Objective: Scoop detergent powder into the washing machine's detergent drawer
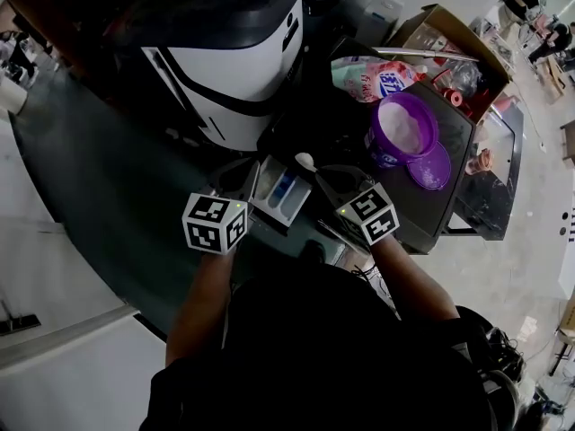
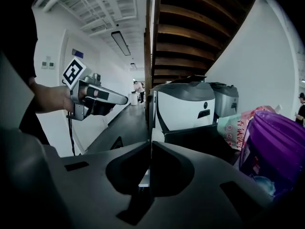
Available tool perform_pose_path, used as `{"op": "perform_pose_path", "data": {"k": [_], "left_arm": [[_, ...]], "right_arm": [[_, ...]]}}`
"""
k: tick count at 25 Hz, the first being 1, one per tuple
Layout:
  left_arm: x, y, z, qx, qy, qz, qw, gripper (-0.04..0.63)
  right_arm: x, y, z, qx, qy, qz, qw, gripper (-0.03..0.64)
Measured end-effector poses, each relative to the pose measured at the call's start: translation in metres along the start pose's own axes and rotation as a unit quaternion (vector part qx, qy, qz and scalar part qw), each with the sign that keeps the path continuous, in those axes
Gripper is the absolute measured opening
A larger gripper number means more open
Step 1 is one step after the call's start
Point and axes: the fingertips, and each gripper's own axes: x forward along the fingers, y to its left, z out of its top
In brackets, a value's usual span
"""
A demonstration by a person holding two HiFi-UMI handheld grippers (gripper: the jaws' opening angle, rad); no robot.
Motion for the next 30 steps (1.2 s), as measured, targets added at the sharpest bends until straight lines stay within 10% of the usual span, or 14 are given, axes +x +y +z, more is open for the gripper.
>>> {"op": "perform_pose_path", "data": {"k": [14,30], "left_arm": [[0.032,-0.034,0.028,0.007,-0.015,-0.019,0.9997,0.008],[0.024,-0.006,0.063,0.062,-0.036,-0.123,0.9898,0.008]], "right_arm": [[-0.056,-0.037,-0.004,0.122,-0.081,-0.01,0.989,0.021],[-0.097,-0.039,0.031,0.215,-0.142,-0.134,0.957,0.021]]}}
